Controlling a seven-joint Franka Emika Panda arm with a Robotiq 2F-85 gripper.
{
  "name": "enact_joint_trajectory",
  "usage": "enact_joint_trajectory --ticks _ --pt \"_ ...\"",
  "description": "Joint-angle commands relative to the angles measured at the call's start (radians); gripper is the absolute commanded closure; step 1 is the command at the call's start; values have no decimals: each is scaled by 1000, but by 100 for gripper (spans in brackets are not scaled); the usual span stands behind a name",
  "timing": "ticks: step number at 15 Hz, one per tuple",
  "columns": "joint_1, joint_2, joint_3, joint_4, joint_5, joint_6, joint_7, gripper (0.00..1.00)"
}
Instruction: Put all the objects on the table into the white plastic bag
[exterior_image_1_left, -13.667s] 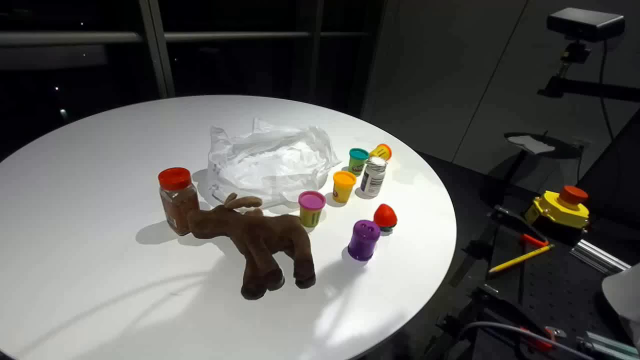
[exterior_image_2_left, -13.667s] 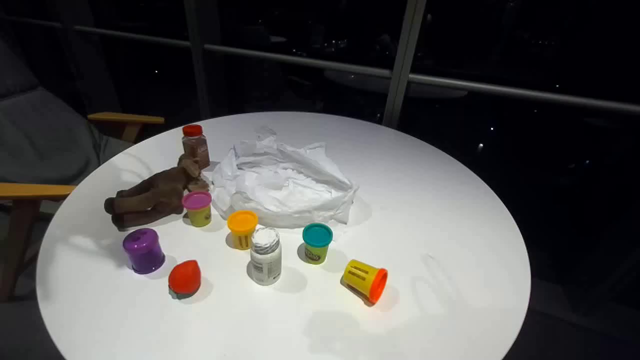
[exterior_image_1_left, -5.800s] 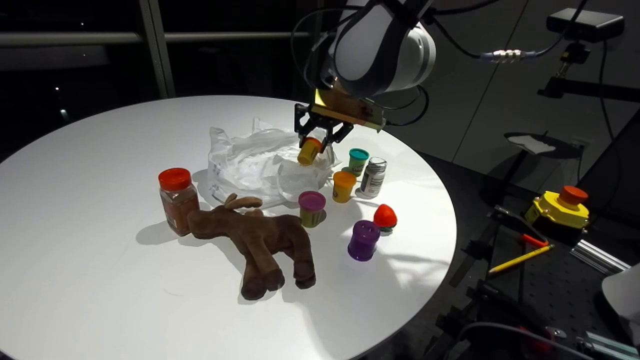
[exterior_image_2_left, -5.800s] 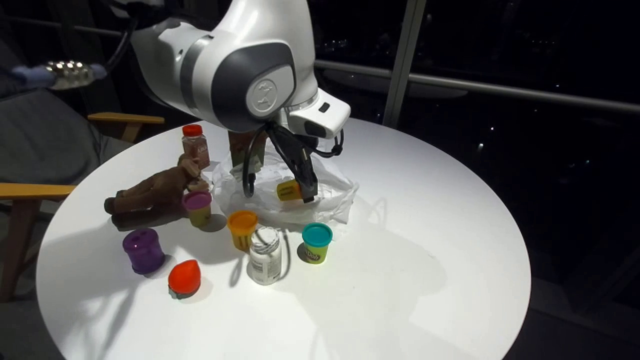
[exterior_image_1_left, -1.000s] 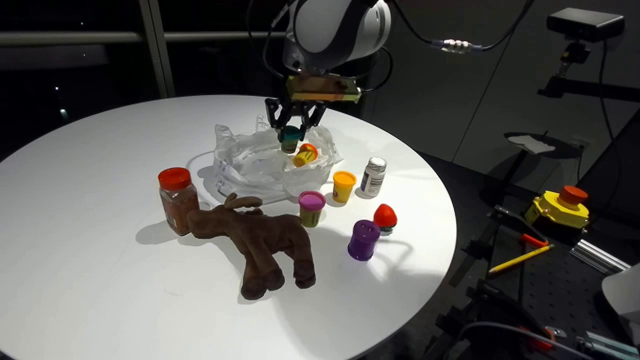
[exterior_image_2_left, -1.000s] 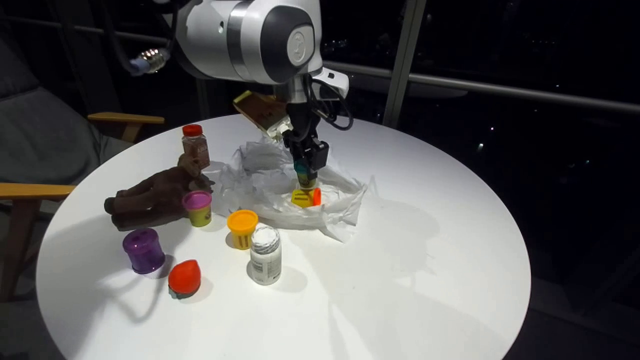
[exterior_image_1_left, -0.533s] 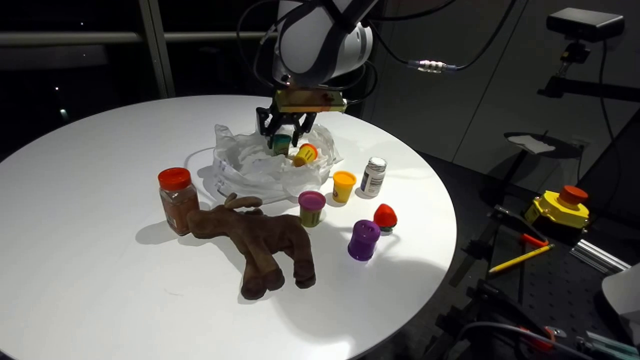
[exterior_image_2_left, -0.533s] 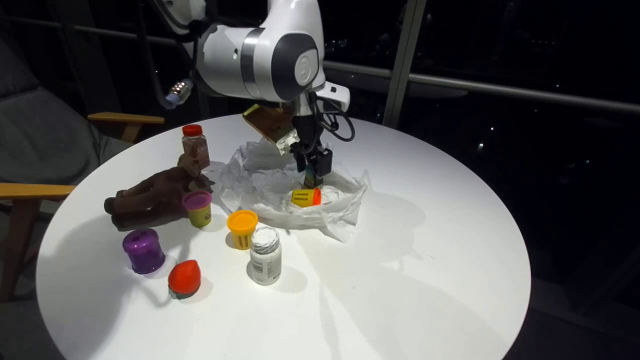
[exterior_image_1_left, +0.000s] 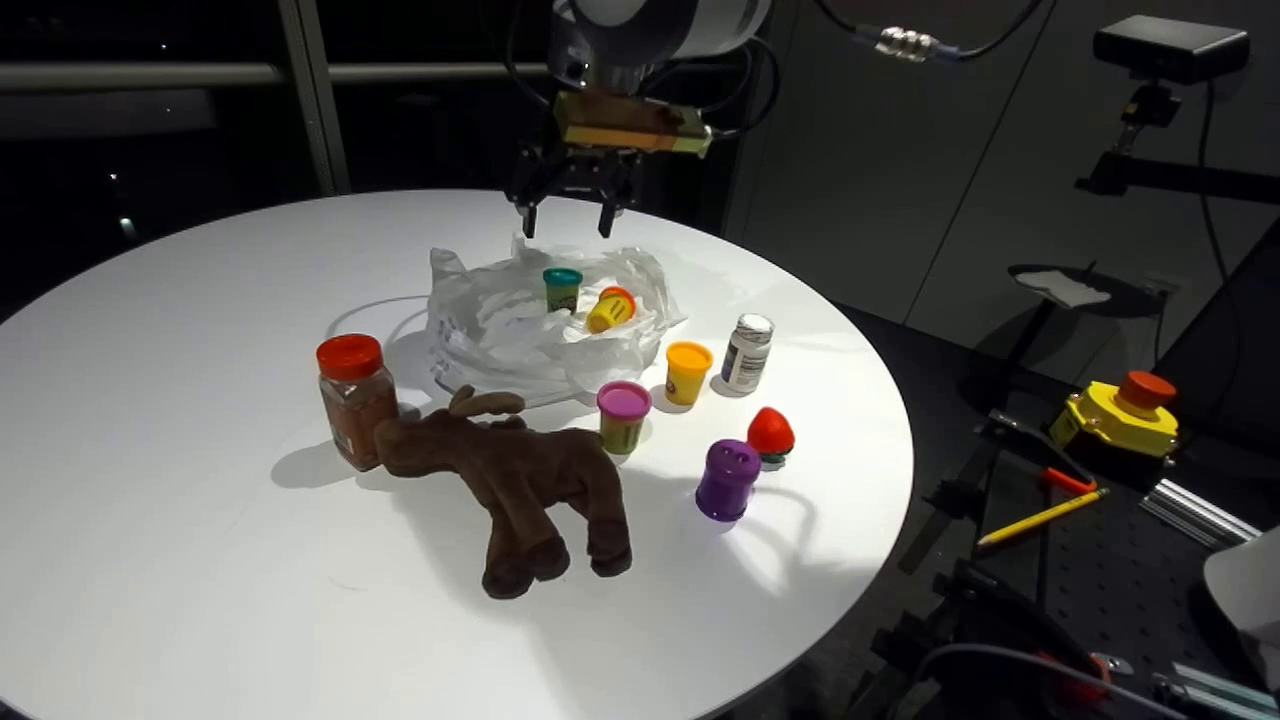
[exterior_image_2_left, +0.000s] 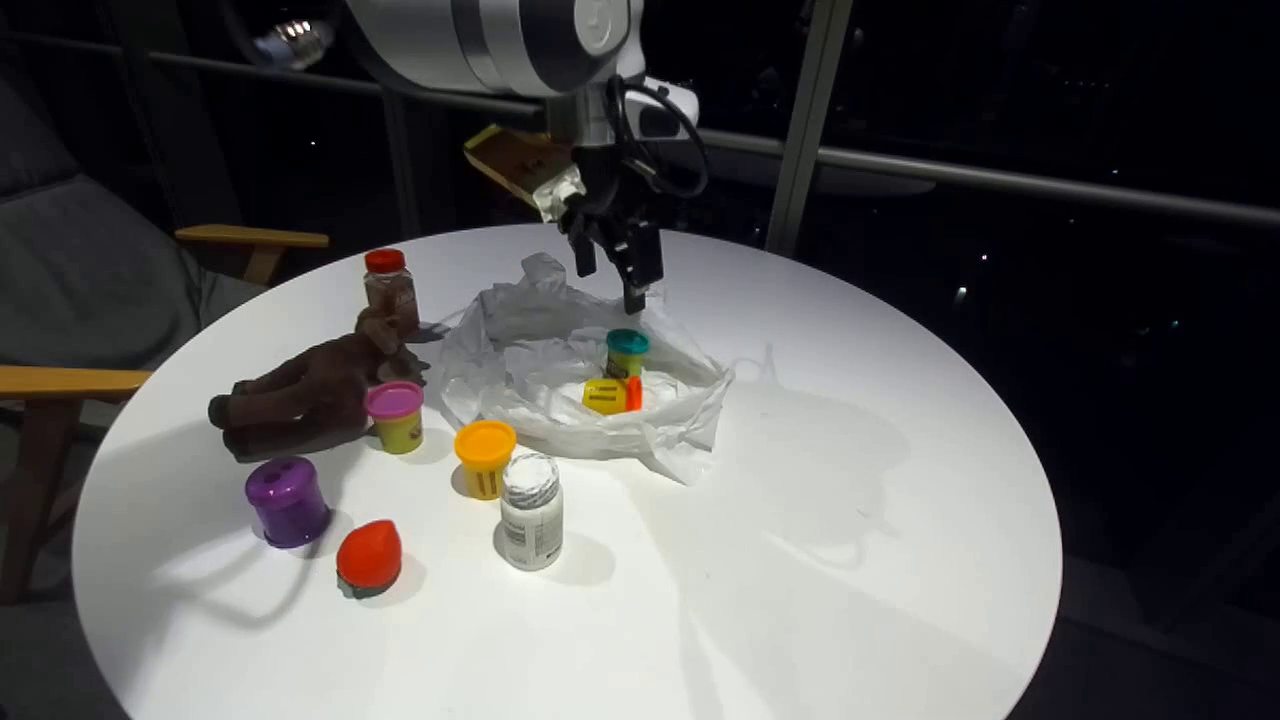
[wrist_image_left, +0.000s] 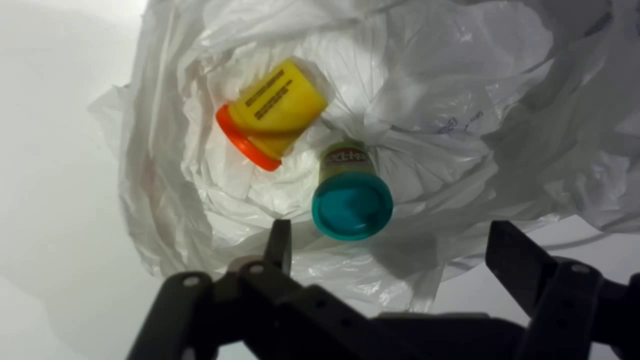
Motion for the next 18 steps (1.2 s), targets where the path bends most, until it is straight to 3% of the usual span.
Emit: enact_joint_trajectory --ticks 1,9,13,18 --pt "-2 -227 -6 -215 5 -90 7 1" --pt "-87 -489 6 -579 -6 -115 -27 0" --pt "-129 -512 14 -675 -8 -69 -69 0" --pt "-164 -470 17 -705 14 26 -143 0"
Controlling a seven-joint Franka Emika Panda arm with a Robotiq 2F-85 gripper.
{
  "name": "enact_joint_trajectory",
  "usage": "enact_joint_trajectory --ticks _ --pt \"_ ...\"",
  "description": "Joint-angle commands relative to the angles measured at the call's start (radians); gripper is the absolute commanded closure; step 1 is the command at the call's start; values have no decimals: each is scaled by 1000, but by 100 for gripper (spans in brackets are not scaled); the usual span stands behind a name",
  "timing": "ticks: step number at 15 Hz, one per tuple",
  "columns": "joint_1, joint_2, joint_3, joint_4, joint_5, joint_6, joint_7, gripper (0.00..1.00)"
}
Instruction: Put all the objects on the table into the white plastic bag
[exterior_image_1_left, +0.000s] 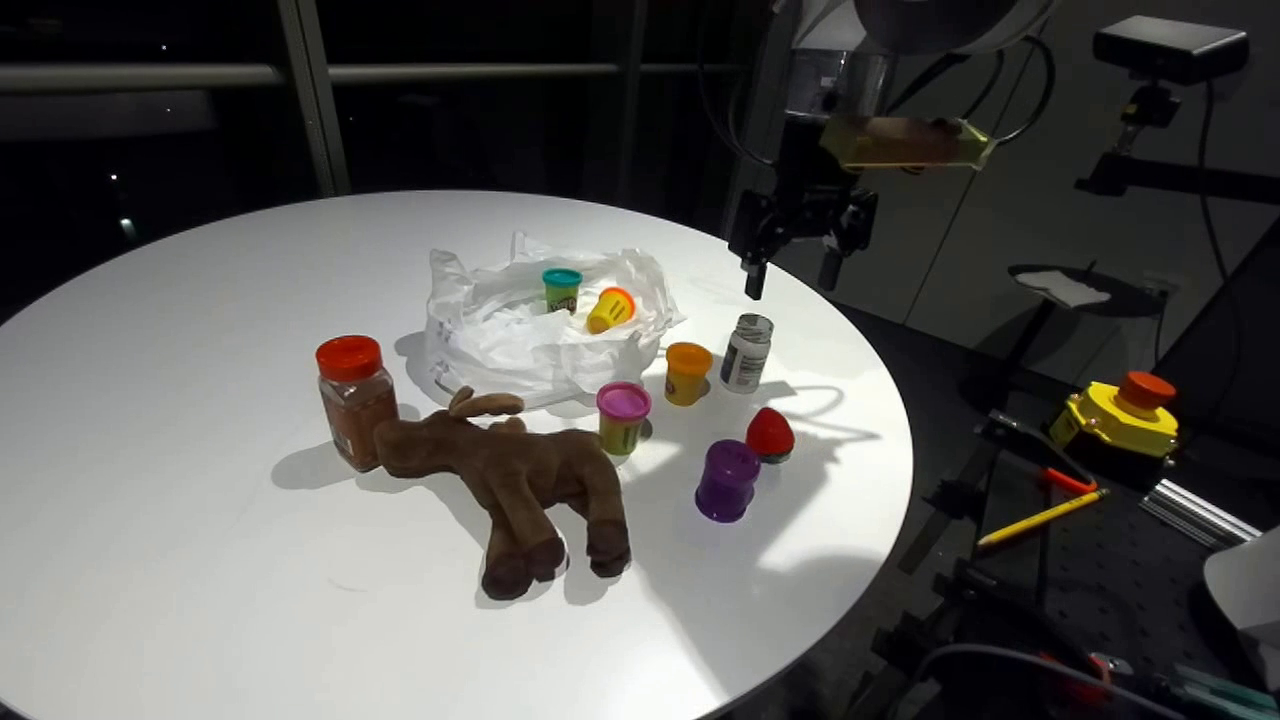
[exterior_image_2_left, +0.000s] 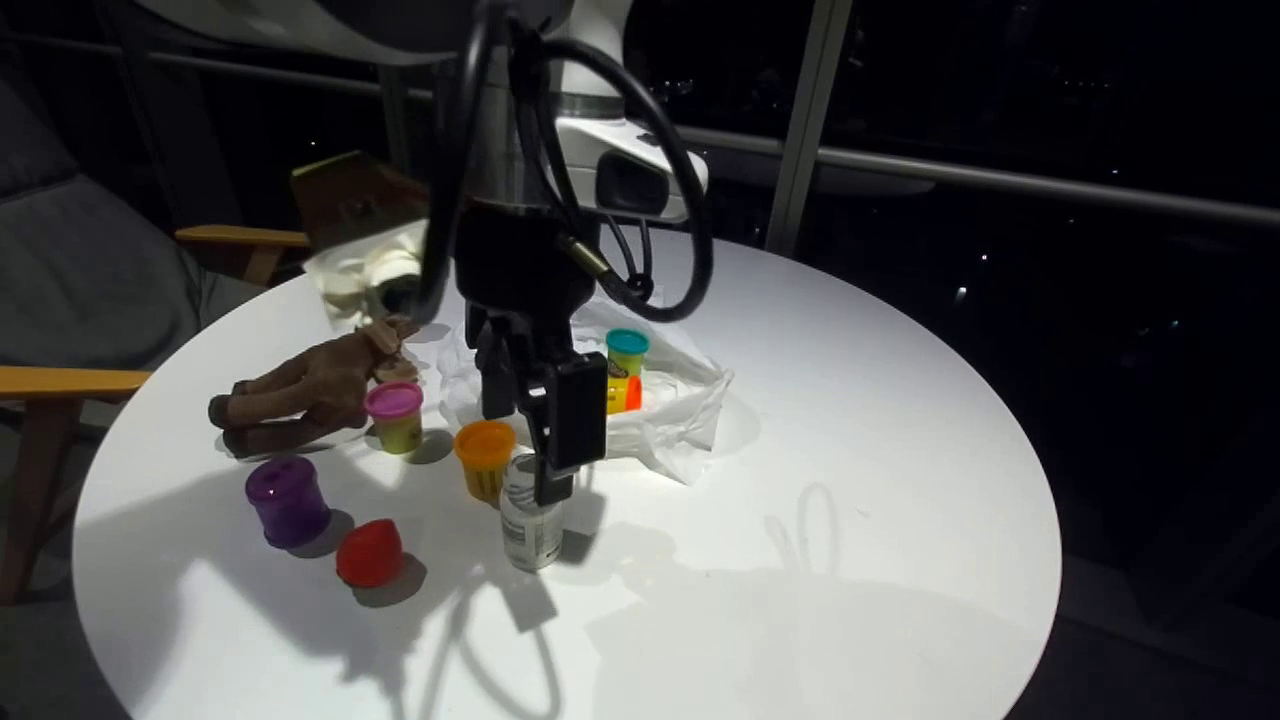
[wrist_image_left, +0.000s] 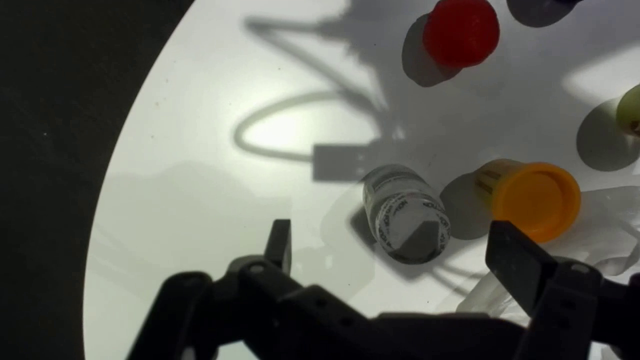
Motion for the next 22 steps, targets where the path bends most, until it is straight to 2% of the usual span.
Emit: enact_joint_trajectory --ticks 1,3,9,17,18,20,22 --pt "-39 12 22 -24 23 83 -80 0" --pt "-51 30 27 -19 50 95 -131 0" --pt "-85 68 80 0 232 81 -322 0" --pt "-98 162 93 70 250 135 -354 0" --pt "-102 173 94 81 253 126 -358 22" --pt "-107 194 90 104 247 115 -351 35" --pt "-111 202 88 115 243 106 -344 54"
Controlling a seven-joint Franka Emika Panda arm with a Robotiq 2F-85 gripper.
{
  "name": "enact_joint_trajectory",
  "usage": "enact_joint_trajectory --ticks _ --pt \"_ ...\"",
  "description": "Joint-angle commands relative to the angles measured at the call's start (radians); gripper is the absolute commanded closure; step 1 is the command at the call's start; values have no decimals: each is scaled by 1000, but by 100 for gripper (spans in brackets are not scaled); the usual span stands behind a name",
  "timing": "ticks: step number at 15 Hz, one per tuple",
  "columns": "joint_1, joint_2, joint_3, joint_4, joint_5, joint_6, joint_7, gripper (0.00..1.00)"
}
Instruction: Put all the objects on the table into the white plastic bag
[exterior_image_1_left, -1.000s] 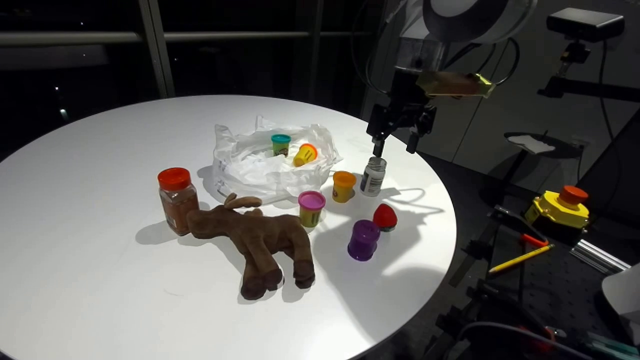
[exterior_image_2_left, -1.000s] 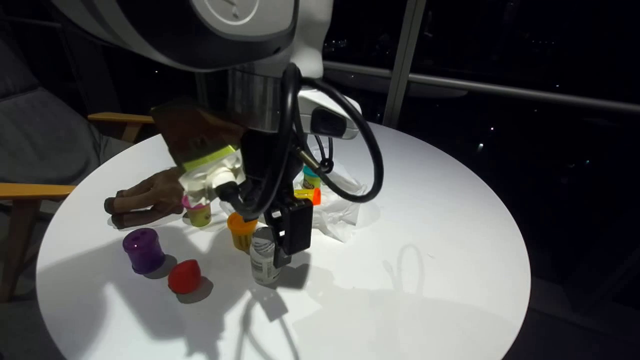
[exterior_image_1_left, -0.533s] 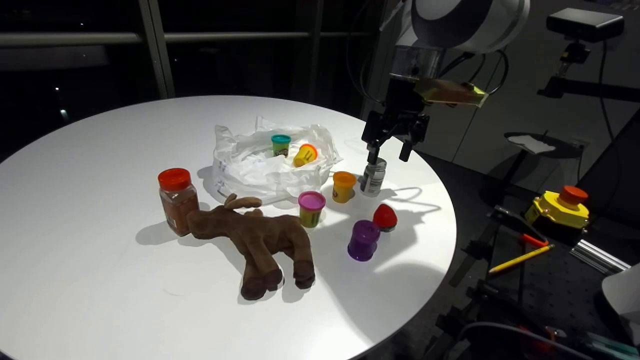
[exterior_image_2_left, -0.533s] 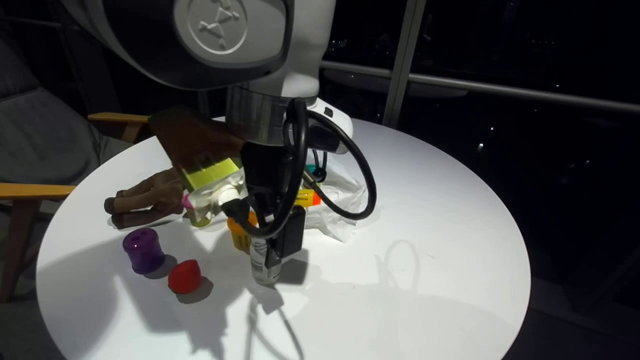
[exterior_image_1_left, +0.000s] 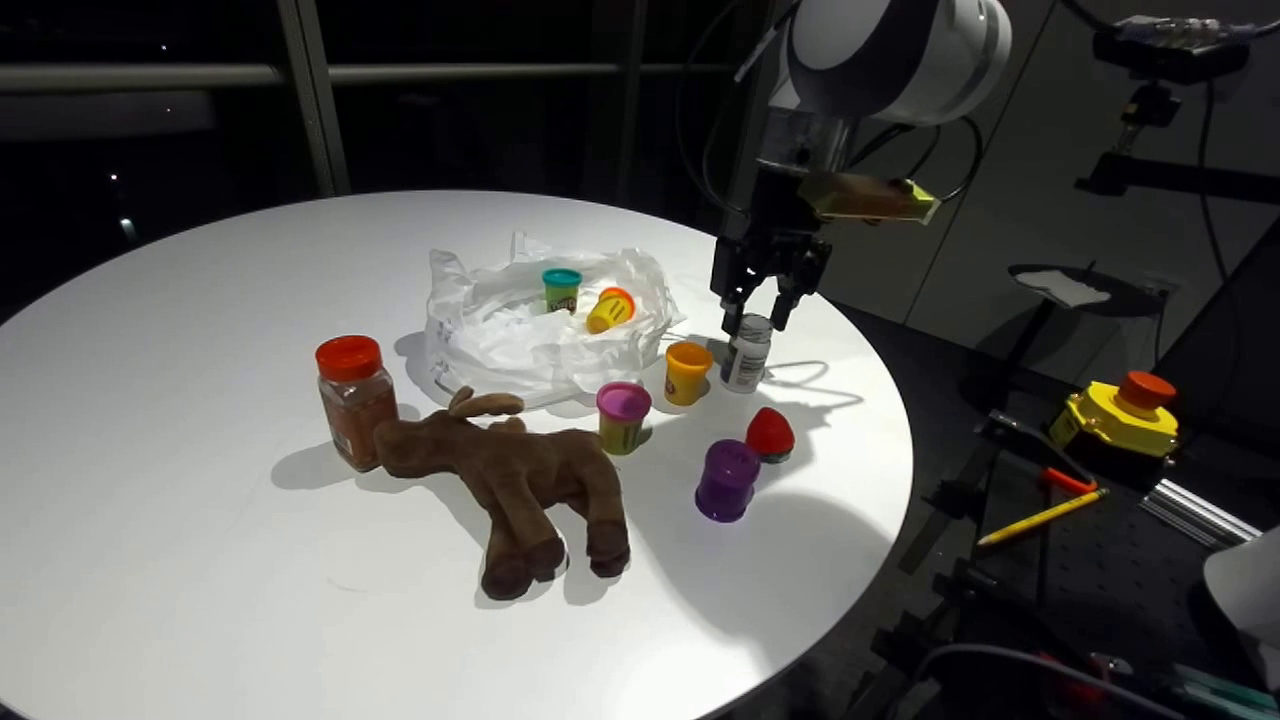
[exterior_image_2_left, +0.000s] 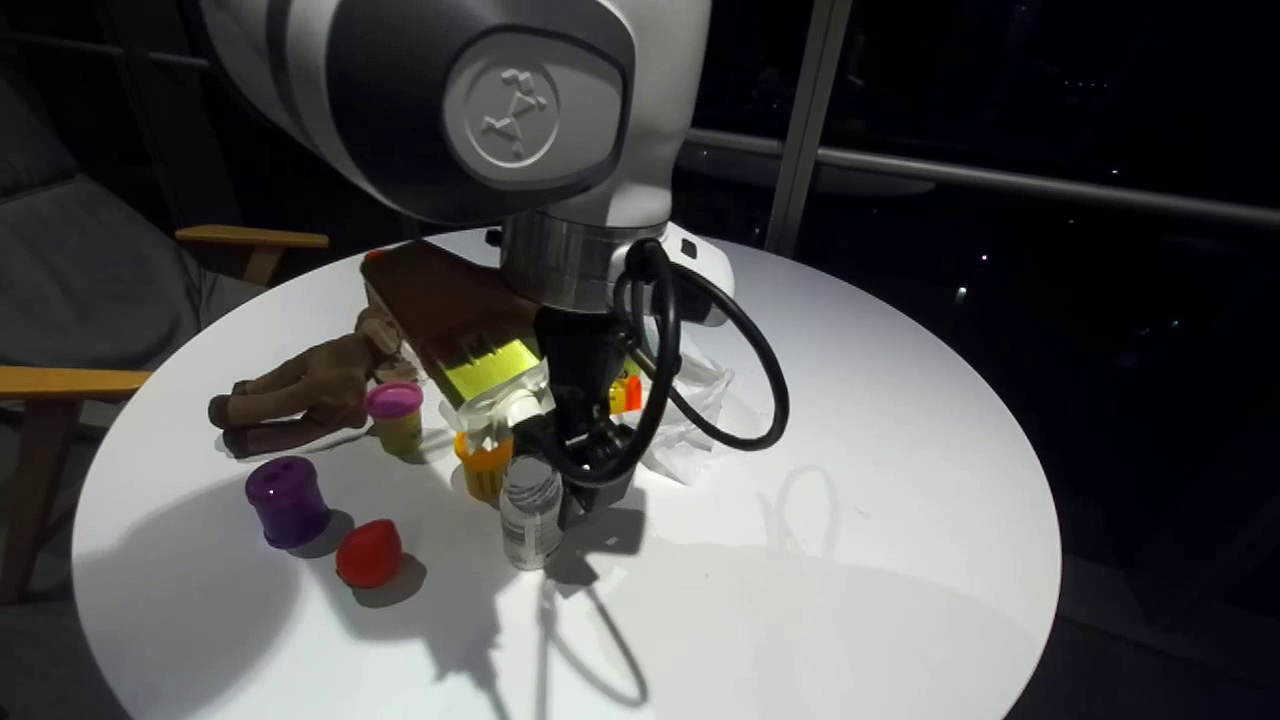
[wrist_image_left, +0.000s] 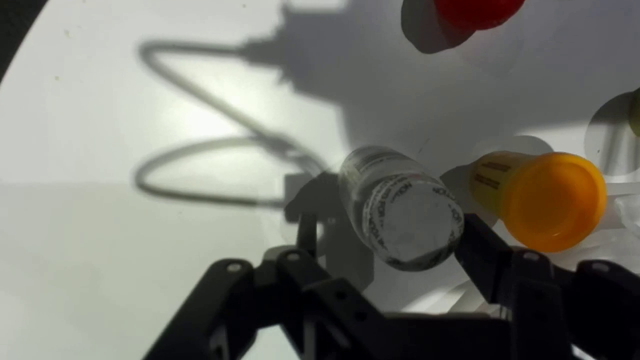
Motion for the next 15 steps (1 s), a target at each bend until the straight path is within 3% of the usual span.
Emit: enact_joint_trajectory --ticks 1,4,5,8,9,10,11,15 --pt "-27 22 16 39 20 -14 -16 62" --pt "-26 1 14 30 17 -15 -1 83" --pt "-22 -3 12 28 13 -10 6 82" --pt "-11 -19 4 20 0 6 30 93" --pt "-10 -19 1 24 -4 9 35 88" --pt "-10 -22 -1 24 -4 5 41 65" --pt "-10 -23 -1 26 -3 -2 47 64" --pt "9 -36 -6 11 -10 19 103 32"
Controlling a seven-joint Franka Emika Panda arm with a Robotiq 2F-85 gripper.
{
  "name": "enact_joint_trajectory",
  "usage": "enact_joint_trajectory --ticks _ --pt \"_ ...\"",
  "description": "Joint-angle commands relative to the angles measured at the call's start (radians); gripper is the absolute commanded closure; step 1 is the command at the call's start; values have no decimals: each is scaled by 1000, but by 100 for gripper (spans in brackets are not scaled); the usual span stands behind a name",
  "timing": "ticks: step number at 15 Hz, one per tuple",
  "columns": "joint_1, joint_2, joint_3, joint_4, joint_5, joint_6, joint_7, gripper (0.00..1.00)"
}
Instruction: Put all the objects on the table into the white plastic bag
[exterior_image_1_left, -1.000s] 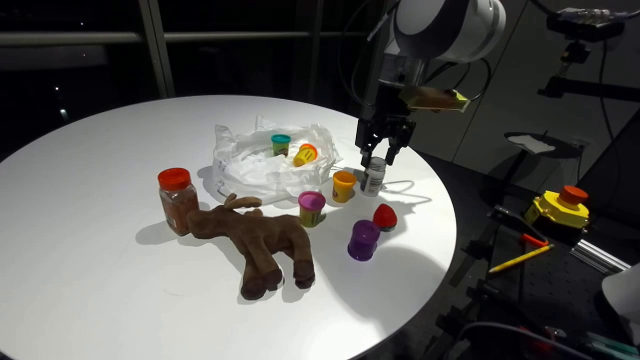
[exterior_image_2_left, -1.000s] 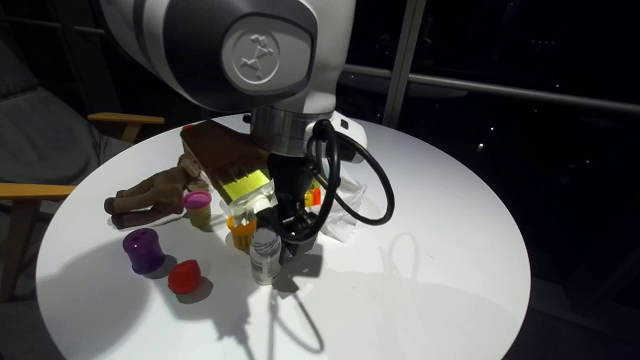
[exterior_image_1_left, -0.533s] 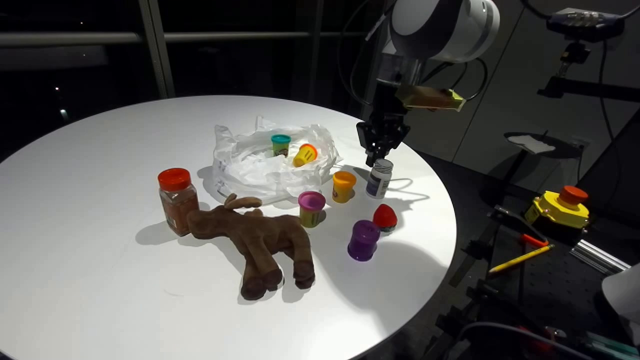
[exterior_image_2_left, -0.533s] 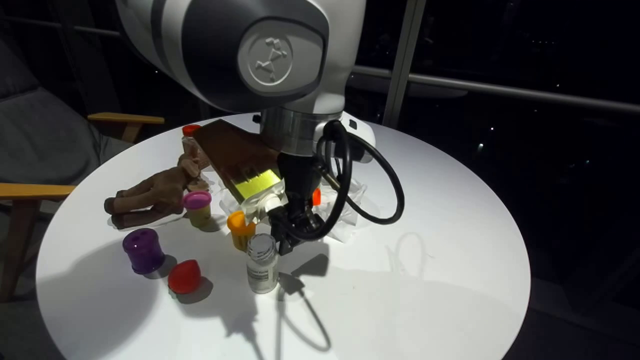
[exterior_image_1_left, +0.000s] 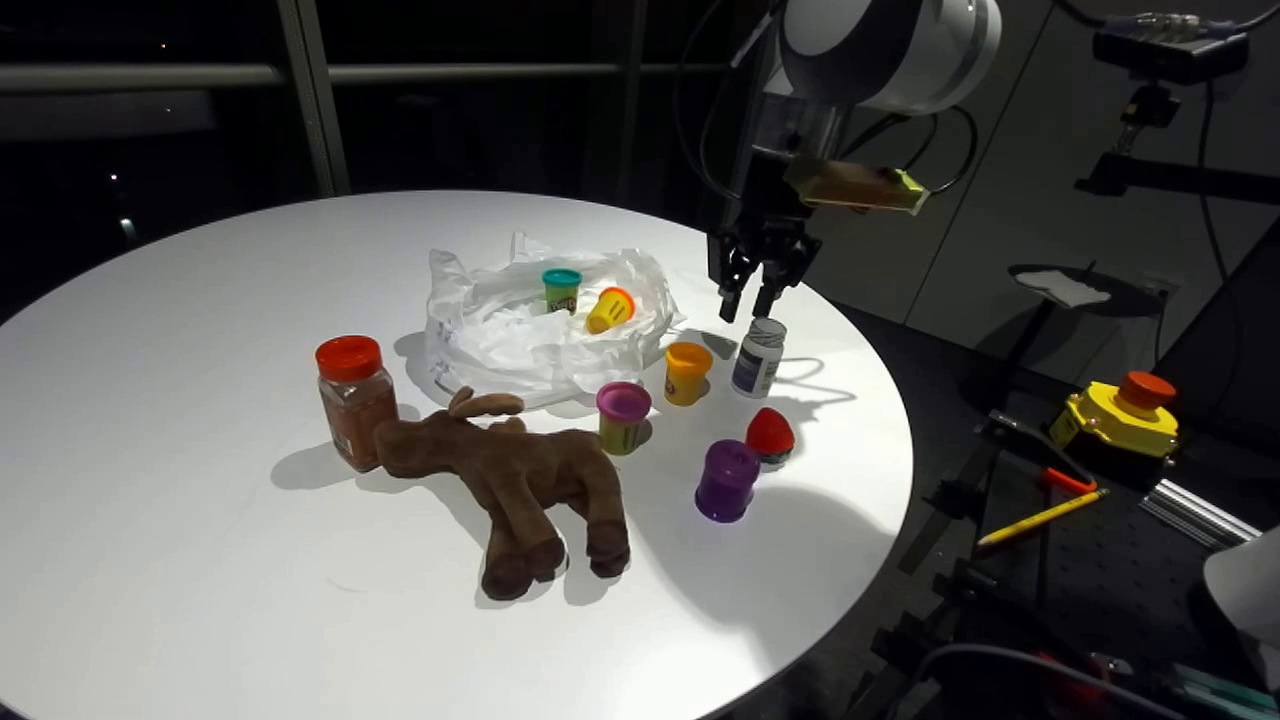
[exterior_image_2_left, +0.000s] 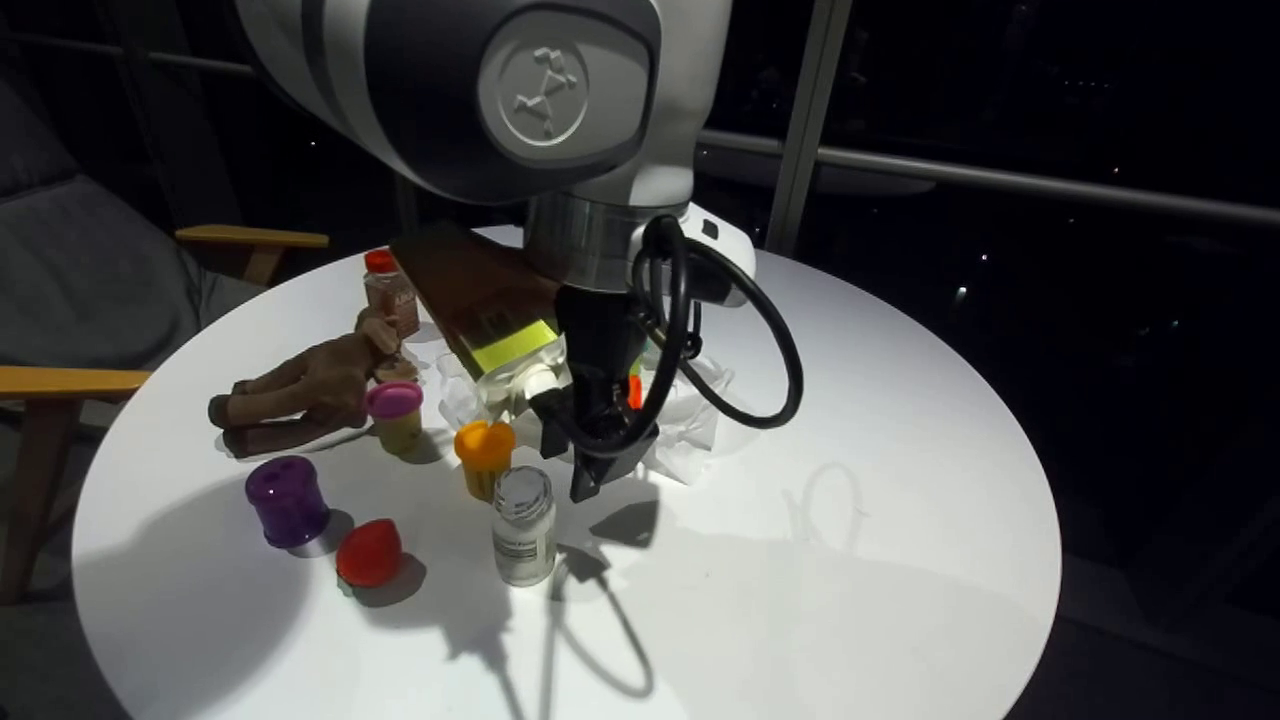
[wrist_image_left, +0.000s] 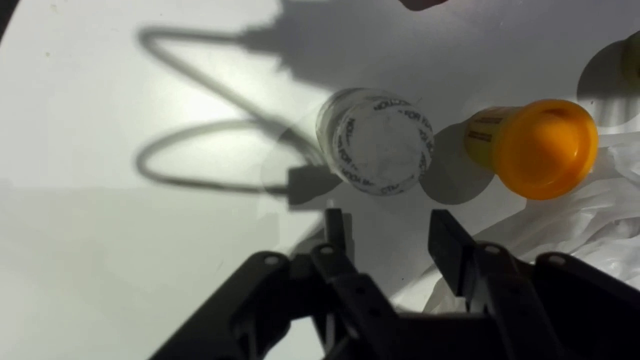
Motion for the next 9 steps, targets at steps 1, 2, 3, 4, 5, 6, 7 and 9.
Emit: enact_joint_trajectory --ticks 1,2,3,4,5,6,7,9 --pt "24 -38 -10 -23 -15 21 76 23" --pt "29 -36 -16 -25 -22 21 100 15" --pt "35 -36 -20 -26 -28 17 121 6" --pt "41 -32 -27 -26 -36 17 145 1" --pt "47 -30 -33 -25 -46 3 171 0" --pt "52 -30 -38 -29 -54 -5 194 0" --pt "58 -29 -46 -31 -63 -15 219 0" --pt "63 -25 -53 -33 -71 -34 258 0"
